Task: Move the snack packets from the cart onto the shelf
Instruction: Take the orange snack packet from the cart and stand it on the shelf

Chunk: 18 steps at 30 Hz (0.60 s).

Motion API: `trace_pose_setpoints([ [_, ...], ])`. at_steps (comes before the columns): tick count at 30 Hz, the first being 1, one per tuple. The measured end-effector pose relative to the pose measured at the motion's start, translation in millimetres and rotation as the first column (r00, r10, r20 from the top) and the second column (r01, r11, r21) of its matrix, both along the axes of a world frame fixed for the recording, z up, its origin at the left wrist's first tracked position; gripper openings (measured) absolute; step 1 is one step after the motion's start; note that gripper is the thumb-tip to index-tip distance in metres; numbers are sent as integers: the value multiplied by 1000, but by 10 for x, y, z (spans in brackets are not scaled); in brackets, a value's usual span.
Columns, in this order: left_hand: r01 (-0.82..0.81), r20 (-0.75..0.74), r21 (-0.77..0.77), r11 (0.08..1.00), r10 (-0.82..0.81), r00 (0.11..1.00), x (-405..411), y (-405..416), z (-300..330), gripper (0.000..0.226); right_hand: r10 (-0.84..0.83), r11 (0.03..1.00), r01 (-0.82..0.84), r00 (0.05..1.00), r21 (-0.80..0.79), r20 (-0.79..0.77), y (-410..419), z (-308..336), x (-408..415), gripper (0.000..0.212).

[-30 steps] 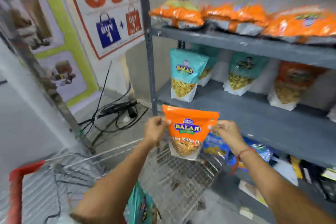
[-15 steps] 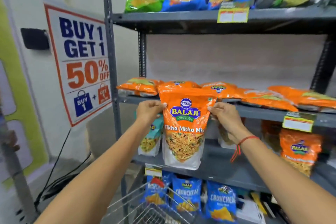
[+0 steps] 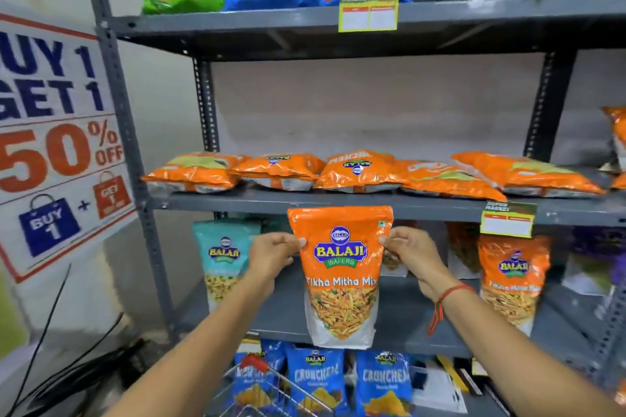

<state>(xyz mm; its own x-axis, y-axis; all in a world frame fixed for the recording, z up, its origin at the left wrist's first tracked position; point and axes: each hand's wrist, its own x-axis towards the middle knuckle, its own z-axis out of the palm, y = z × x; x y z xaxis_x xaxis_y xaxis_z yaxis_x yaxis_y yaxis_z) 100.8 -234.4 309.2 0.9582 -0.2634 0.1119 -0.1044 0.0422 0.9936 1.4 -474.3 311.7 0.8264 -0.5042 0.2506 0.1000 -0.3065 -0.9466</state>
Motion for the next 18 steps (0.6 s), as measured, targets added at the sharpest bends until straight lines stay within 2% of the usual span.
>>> trace_pose_setpoints([
  [8,12,-114,93,996,-1,993,362,-1216,-766,17,-114,993,114,982,-8,-149,-1075,-652,252,13],
  [15,-33,-185,72,997,46,982,650,-2090,-1070,20,-162,985,171,968,28,-193,-1810,-919,551,12],
  [18,-39,-199,81,996,54,979,733,-2327,-1148,15,-168,982,181,963,44,-209,-2009,-1038,645,11],
])
